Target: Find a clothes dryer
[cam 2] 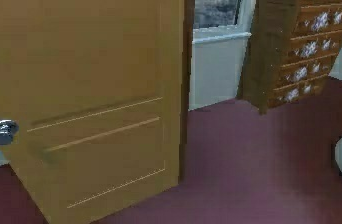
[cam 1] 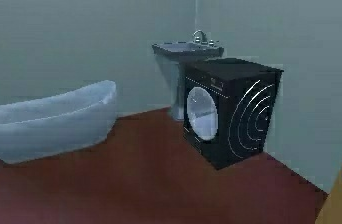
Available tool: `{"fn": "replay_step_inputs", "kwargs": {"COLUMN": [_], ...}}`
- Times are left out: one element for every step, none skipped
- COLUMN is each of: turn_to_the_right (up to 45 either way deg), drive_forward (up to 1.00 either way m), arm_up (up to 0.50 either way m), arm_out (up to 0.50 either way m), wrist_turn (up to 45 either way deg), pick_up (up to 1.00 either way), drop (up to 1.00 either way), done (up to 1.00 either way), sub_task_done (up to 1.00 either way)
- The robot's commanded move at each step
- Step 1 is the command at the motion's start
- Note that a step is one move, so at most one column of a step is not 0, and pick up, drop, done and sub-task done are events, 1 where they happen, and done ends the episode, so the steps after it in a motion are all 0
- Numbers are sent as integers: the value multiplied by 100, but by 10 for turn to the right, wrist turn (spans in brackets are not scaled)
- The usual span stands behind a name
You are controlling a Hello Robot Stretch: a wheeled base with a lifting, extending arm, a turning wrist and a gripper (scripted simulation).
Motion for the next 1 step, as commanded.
{"fn": "replay_step_inputs", "kwargs": {"turn_to_the_right": [0], "drive_forward": [70], "arm_up": [0], "arm_out": [0], "wrist_turn": [0], "pick_up": [0], "drop": [0], "done": [0], "sub_task_done": [0]}}
